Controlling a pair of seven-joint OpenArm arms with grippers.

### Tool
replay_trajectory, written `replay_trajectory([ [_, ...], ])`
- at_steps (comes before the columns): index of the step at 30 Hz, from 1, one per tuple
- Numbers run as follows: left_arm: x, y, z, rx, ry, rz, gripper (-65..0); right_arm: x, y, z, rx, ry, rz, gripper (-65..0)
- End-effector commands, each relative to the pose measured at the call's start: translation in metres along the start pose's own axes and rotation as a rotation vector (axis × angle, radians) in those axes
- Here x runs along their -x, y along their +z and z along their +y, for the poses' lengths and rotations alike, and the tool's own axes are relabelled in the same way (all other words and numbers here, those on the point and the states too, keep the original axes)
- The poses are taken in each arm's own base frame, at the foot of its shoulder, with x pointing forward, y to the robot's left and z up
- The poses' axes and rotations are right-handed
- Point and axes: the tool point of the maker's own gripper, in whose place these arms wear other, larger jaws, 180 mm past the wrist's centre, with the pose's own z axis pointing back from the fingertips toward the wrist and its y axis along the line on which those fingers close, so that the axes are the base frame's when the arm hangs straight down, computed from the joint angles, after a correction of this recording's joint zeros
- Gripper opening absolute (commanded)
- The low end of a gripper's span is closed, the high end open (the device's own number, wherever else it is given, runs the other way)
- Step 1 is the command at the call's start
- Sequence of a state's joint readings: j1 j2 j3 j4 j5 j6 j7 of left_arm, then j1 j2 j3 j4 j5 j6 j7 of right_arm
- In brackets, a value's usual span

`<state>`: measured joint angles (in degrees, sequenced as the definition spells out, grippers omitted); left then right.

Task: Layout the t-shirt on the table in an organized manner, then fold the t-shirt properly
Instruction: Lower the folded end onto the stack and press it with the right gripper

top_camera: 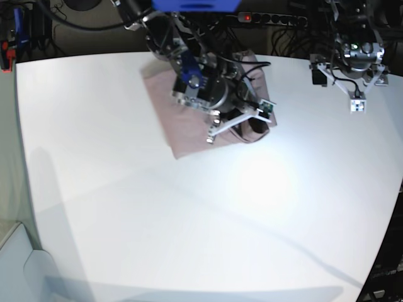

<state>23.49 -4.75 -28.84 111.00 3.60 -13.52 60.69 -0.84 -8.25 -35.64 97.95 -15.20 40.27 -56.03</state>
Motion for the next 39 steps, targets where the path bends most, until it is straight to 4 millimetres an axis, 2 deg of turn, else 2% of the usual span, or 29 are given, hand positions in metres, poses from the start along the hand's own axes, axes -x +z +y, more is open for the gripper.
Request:
replay_trajectory([
  [1, -0.009, 0.003, 0.006, -0.019, -0.002, -0.032, -1.7, -0.025, 0.008, -0.006, 0.006, -0.011, -0.092, -56.3],
  [6, -0.006, 0.004, 0.006, -0.019, -0.004, -0.028, -1.7, -0.042, 0.020, -0.002, -0.008, -0.022, -0.163, -41.0],
  [10, -0.005, 0.003, 0.006, -0.019, -0.004, -0.023, -1.7, -0.060, 0.032, 0.008, -0.009, 0.024, -0.215, -35.8],
  [13, -0.005, 0.003, 0.006, -0.019, -0.004, -0.022, -1.7, -0.071, 0.050, 0.001, 0.035, 0.025, -0.268, -35.4],
  [16, -0.004, 0.003, 0.006, -0.018, -0.003, -0.020, -1.7, -0.069, 0.060, -0.008, 0.068, -0.007, -0.283, -35.4],
  [20, -0.005, 0.002, 0.006, -0.018, -0.003, -0.022, -1.7, -0.043, 0.055, 0.008, 0.034, -0.027, -0.231, -35.2],
  [25, -0.007, 0.002, 0.006, -0.017, -0.002, -0.028, -1.7, -0.038, 0.048, 0.018, 0.001, -0.044, -0.213, -35.2],
  [35, -0.008, 0.002, 0.006, -0.016, -0.001, -0.029, -1.7, -0.017, 0.020, 0.031, -0.067, -0.050, -0.127, -35.4],
  [39, -0.007, 0.002, 0.006, -0.016, -0.002, -0.028, -1.7, -0.016, 0.019, 0.034, -0.074, -0.052, -0.124, -37.7],
])
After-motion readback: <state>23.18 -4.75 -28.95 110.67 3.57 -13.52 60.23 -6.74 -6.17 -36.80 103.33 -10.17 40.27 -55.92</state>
